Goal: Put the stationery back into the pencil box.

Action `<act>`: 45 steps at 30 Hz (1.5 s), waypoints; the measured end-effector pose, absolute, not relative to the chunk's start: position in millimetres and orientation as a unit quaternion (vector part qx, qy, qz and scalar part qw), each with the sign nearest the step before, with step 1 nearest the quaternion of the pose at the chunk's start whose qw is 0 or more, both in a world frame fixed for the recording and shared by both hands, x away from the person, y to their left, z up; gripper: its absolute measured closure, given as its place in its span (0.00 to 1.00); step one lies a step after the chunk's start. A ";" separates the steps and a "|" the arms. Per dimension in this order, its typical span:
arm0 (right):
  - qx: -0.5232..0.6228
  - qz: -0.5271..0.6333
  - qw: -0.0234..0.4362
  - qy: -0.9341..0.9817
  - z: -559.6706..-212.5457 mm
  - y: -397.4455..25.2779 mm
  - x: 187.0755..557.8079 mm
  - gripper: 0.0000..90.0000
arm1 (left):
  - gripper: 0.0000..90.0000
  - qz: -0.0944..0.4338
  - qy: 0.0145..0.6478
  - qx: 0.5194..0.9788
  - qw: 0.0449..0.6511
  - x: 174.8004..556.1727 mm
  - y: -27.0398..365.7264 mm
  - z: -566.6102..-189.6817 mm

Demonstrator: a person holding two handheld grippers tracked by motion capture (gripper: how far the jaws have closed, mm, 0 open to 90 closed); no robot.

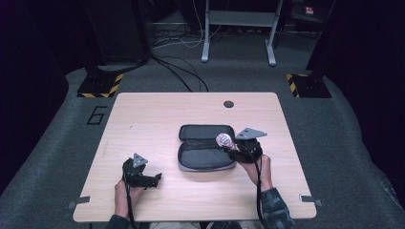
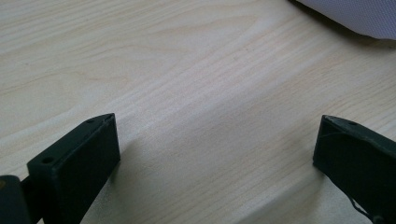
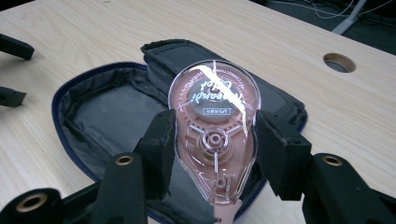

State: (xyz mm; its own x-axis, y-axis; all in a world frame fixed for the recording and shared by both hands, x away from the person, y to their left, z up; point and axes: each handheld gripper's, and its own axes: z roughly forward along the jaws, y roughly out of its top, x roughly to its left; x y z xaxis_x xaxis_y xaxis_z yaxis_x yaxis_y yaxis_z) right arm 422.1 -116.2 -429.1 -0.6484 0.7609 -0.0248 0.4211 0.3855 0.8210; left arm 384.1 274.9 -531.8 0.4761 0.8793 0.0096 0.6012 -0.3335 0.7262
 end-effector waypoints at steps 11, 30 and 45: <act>0.351 0.420 0.191 0.815 -434.8 -97.3 425.1 0.55 | 0.00 0.207 0.468 0.790 0.337 384.1 275.0 -531.7; 0.359 0.370 0.144 0.845 -478.7 -64.7 442.5 0.55 | 0.00 0.206 0.466 0.793 0.334 384.1 275.5 -531.4; 0.380 0.318 0.137 0.858 -498.0 -48.5 450.9 0.54 | 0.00 0.206 0.466 0.793 0.334 384.1 275.4 -531.5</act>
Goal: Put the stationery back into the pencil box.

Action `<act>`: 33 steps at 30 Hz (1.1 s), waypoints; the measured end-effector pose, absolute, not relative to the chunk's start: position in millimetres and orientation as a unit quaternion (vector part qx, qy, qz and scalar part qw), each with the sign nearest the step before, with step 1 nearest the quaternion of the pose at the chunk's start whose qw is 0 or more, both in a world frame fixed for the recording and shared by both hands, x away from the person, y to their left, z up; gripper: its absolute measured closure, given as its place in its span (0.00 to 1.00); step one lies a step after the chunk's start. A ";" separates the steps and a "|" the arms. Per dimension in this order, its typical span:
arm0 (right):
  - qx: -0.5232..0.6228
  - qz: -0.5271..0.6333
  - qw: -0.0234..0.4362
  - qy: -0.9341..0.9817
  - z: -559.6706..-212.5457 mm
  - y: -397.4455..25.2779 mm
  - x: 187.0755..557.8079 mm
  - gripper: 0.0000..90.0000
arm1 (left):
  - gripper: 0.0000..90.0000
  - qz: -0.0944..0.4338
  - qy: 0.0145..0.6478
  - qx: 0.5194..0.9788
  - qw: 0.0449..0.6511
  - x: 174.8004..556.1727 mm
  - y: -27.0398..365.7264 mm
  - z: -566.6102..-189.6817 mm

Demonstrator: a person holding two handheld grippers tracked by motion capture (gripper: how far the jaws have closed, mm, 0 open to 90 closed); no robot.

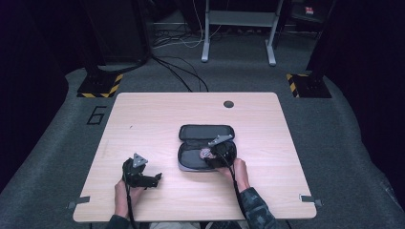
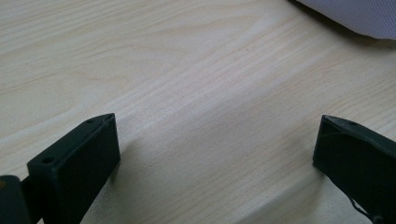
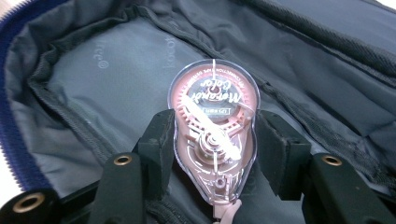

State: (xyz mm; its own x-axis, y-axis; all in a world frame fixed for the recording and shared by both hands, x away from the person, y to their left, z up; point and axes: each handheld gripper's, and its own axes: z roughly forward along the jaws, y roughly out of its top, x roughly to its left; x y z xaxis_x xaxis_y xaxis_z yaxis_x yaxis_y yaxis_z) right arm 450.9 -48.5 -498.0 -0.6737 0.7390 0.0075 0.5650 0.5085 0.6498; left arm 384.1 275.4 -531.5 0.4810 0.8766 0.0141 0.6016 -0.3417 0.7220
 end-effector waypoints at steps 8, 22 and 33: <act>0.384 0.328 0.122 0.855 -492.8 -53.5 450.3 0.22 | 0.00 0.206 0.469 0.790 0.337 384.1 274.9 -531.8; 0.376 0.368 0.127 0.841 -461.9 -77.3 432.9 0.07 | 0.01 0.206 0.468 0.791 0.337 384.1 275.0 -531.7; 0.399 0.393 0.156 0.814 -440.7 -118.2 416.4 0.04 | 0.00 0.206 0.468 0.791 0.336 384.1 275.0 -531.7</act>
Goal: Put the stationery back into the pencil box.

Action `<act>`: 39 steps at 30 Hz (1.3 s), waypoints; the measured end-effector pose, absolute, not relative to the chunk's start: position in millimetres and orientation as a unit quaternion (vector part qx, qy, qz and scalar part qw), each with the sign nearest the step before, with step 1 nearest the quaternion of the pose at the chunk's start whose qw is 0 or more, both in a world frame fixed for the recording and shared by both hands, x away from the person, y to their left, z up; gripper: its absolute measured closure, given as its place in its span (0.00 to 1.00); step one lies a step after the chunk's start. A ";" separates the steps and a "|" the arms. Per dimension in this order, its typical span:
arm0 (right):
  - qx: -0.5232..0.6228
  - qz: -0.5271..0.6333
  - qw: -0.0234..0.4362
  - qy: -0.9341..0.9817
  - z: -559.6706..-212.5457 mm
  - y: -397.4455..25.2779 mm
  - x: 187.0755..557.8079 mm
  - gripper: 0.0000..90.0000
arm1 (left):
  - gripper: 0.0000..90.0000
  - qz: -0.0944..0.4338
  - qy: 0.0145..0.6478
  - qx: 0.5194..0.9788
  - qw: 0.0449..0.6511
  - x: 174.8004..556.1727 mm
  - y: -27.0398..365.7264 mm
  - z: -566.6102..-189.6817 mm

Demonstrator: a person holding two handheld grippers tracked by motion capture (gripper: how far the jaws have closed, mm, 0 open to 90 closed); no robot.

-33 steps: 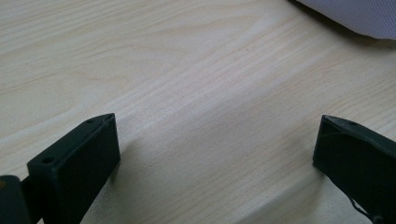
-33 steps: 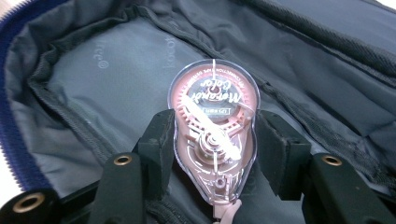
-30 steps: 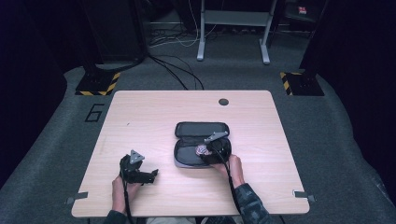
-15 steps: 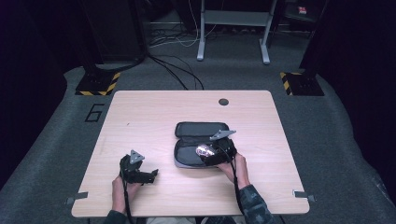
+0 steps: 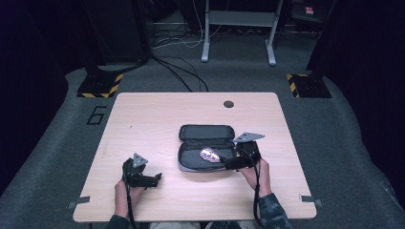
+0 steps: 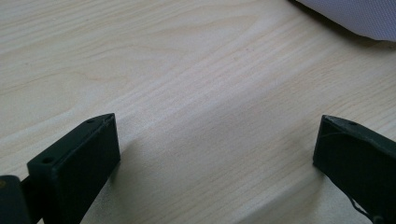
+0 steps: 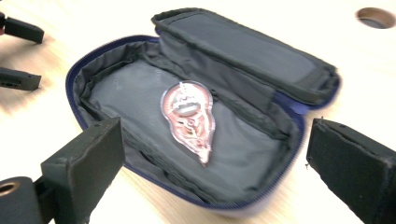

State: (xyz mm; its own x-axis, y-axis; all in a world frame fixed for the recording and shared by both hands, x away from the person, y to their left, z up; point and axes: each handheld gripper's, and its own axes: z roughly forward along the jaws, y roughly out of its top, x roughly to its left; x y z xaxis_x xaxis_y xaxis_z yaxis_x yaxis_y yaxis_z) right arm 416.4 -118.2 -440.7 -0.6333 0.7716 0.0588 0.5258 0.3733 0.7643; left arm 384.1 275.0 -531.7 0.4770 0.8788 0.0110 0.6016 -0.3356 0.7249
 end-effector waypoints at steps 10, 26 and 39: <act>0.427 0.392 0.190 0.793 -436.6 -161.5 402.6 0.03 | 0.00 0.206 0.468 0.791 0.336 384.1 275.1 -531.7; 0.492 0.371 0.230 0.753 -457.7 -233.1 377.5 0.02 | 0.00 0.206 0.468 0.791 0.337 384.1 275.0 -531.7; 0.548 0.345 0.218 0.730 -506.5 -273.2 364.0 0.02 | 0.00 0.206 0.469 0.790 0.337 384.1 274.9 -531.7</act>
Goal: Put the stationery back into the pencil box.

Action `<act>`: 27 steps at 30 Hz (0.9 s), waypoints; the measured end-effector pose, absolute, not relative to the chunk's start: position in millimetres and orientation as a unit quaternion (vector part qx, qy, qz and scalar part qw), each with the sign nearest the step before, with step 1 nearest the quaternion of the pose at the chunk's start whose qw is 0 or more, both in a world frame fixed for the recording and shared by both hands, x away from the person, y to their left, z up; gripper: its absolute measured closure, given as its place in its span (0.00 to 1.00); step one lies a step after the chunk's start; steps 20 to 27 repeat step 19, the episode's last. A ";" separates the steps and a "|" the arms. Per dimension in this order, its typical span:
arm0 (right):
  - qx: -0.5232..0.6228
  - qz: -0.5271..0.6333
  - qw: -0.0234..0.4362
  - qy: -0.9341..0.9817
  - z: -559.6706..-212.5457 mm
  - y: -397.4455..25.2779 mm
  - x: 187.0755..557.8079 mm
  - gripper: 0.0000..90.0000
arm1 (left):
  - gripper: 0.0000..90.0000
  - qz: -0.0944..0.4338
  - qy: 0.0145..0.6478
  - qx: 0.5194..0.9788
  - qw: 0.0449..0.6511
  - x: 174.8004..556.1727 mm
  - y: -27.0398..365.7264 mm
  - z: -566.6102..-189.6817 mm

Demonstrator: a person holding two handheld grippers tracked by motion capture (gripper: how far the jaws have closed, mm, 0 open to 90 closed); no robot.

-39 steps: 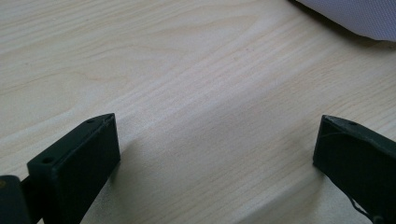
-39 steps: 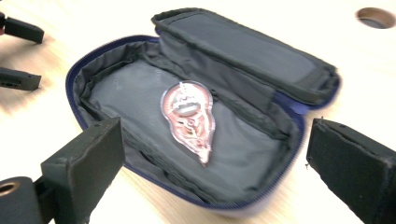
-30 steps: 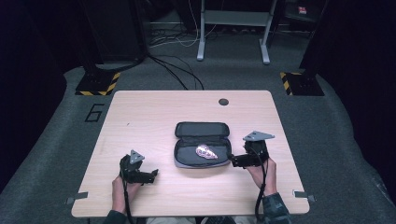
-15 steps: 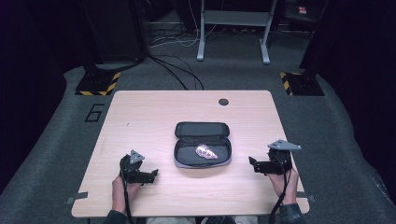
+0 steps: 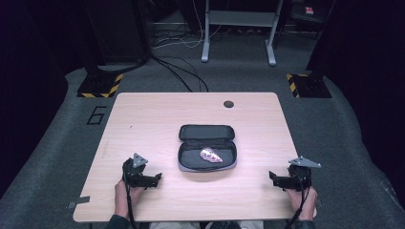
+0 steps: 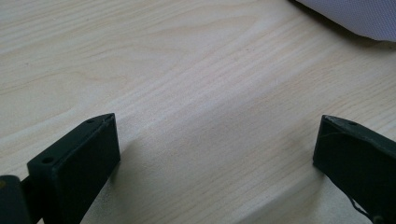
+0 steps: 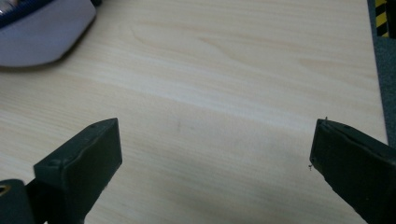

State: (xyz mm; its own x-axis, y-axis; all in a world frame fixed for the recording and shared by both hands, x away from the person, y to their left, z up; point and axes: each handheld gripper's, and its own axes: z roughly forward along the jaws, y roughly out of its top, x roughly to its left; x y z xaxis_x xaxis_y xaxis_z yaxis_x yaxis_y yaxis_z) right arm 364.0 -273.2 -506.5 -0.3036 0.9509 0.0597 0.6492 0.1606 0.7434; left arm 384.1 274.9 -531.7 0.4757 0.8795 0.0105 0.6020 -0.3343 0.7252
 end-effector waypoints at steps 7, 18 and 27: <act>0.561 0.333 0.223 0.724 -526.5 -281.4 358.9 0.01 | 0.00 0.203 0.468 0.792 0.334 384.1 275.2 -531.1; 0.547 0.315 0.232 0.740 -530.2 -277.5 359.6 0.00 | 0.00 0.207 0.469 0.790 0.337 384.1 274.9 -531.8; 0.548 0.314 0.230 0.740 -530.1 -277.4 359.6 0.00 | 0.00 0.203 0.469 0.792 0.334 384.0 275.3 -531.0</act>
